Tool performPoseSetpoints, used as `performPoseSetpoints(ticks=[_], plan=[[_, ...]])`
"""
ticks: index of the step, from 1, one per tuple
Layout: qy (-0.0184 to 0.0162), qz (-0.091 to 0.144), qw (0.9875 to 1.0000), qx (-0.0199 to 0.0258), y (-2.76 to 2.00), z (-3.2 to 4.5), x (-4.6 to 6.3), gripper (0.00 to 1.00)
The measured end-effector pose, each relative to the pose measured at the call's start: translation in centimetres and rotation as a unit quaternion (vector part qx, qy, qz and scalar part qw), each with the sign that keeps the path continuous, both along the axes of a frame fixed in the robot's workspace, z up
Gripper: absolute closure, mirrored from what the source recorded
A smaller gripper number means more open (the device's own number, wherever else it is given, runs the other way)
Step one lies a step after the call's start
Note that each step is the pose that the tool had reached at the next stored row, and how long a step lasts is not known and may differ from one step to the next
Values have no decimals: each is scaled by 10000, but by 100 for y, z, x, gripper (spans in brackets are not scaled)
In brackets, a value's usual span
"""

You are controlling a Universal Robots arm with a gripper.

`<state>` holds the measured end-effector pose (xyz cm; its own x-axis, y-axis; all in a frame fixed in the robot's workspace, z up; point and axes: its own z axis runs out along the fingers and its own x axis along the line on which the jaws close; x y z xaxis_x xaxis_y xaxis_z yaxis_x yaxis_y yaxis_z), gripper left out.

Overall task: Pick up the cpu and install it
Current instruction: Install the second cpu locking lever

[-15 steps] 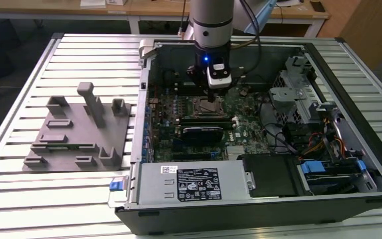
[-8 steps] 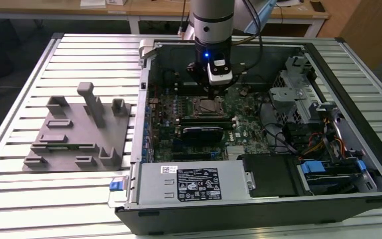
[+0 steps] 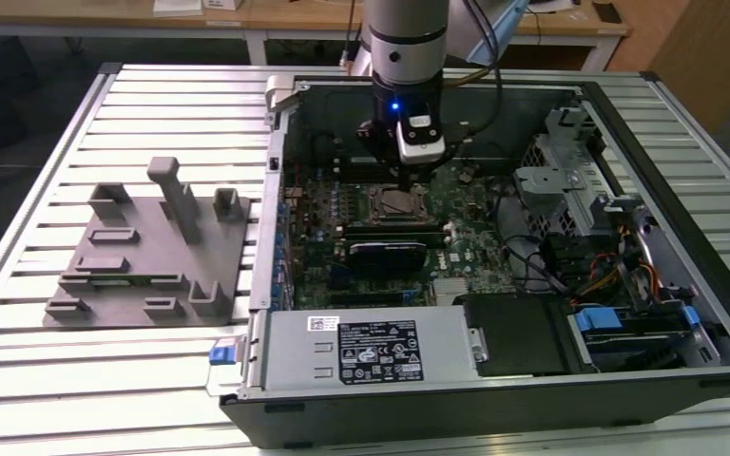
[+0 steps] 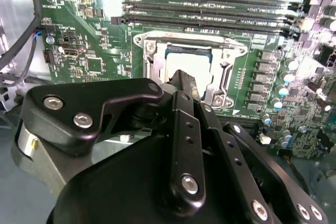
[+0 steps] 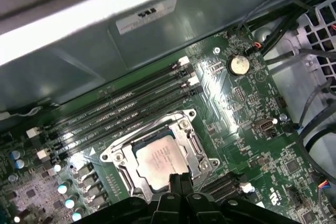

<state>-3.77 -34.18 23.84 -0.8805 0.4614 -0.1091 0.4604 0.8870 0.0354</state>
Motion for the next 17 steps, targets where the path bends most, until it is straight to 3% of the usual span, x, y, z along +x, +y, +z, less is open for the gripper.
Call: performPoseSetpoints(ticks=[6, 17], plan=[[0, 69, 10000, -2, -55, -3, 0, 89], [0, 375, 9993, -4, -103, -25, 0, 89]])
